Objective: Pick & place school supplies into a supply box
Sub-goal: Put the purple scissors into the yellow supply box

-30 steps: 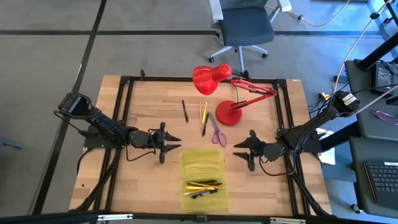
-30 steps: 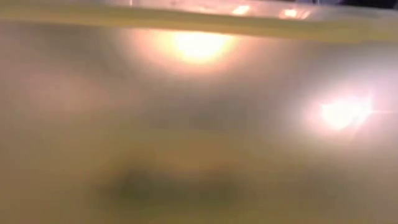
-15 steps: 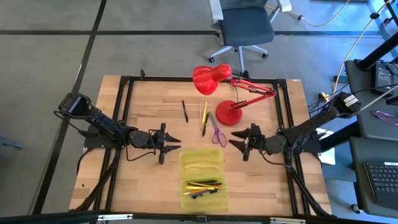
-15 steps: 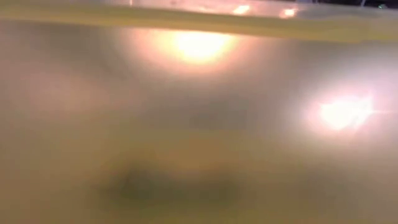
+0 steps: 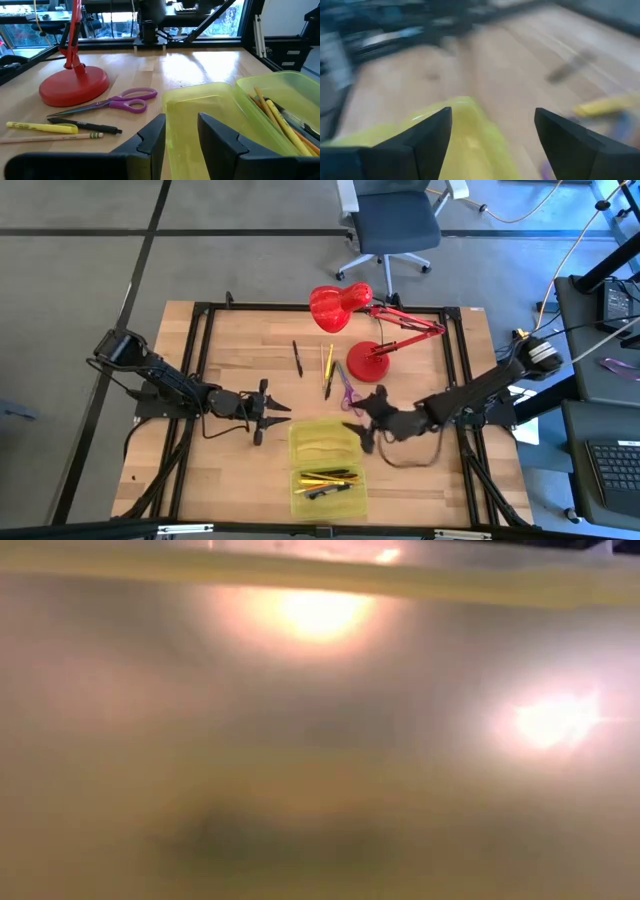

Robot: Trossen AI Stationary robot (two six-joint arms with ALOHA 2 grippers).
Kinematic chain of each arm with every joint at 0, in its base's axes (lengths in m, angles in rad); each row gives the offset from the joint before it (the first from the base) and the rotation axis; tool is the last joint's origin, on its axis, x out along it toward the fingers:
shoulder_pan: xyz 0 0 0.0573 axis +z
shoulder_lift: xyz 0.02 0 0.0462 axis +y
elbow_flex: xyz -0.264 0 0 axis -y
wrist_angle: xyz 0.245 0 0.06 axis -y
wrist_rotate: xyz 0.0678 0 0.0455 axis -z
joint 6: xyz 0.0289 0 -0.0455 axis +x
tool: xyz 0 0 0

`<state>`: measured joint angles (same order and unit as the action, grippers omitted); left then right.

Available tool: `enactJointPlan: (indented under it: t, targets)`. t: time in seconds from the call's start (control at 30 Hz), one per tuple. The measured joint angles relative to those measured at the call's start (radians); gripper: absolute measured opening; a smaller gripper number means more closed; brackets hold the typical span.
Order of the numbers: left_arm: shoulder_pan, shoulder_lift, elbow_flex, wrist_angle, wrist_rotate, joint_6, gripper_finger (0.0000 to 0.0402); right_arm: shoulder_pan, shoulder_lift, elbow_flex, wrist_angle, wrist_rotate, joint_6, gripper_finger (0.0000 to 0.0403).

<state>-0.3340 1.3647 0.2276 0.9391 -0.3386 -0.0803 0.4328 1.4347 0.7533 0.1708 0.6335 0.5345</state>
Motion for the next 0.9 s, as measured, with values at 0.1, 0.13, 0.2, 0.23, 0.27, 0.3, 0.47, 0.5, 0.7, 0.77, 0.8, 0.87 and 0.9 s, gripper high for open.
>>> enactJointPlan:
  t: [0.1,0.13,0.2,0.23,0.27,0.3,0.47,0.5,0.7,0.77,0.8,0.87,0.9]
  targets:
    - [0.0,0.0,0.0,0.0,0.0,0.0,0.0107,-0.048,0.041,0.095,-0.238,0.03,0.253,0.0283]
    - [0.0,0.0,0.0,0.0,0.0,-0.001,0.0106,-0.064,0.057,0.122,-0.308,0.022,0.316,0.0281]
    - [0.0,0.0,0.0,0.0,0.0,-0.002,0.0104,-0.094,0.091,0.168,-0.405,-0.018,0.402,0.0275]
    - [0.0,0.0,0.0,0.0,0.0,-0.002,0.0103,-0.109,0.109,0.185,-0.433,-0.045,0.432,0.0271]
    - [0.0,0.0,0.0,0.0,0.0,-0.002,0.0103,-0.121,0.128,0.197,-0.462,-0.075,0.461,0.0267]
    - [0.0,0.0,0.0,0.0,0.0,-0.002,0.0103,-0.135,0.147,0.206,-0.488,-0.108,0.489,0.0263]
    - [0.0,0.0,0.0,-0.001,0.0,-0.002,0.0107,-0.192,0.236,0.229,-0.503,-0.211,0.55,0.0242]
    - [0.0,0.0,0.0,0.0,0.0,-0.002,0.0107,-0.201,0.253,0.229,-0.504,-0.224,0.565,0.0238]
    - [0.0,0.0,0.0,-0.001,0.0,-0.003,0.0103,-0.239,0.313,0.228,-0.514,-0.26,0.59,0.0212]
    - [0.0,0.0,0.0,-0.001,0.0,-0.002,0.0103,-0.242,0.322,0.228,-0.518,-0.265,0.589,0.0203]
    - [0.0,0.0,0.0,-0.001,0.0,-0.003,0.0104,-0.242,0.323,0.228,-0.52,-0.266,0.589,0.0199]
    - [0.0,0.0,0.0,-0.001,0.0,-0.003,0.0106,-0.241,0.323,0.228,-0.544,-0.265,0.593,0.0192]
    - [0.0,0.0,0.0,-0.002,0.0,-0.002,0.0106,-0.241,0.323,0.228,-0.559,-0.265,0.603,0.0188]
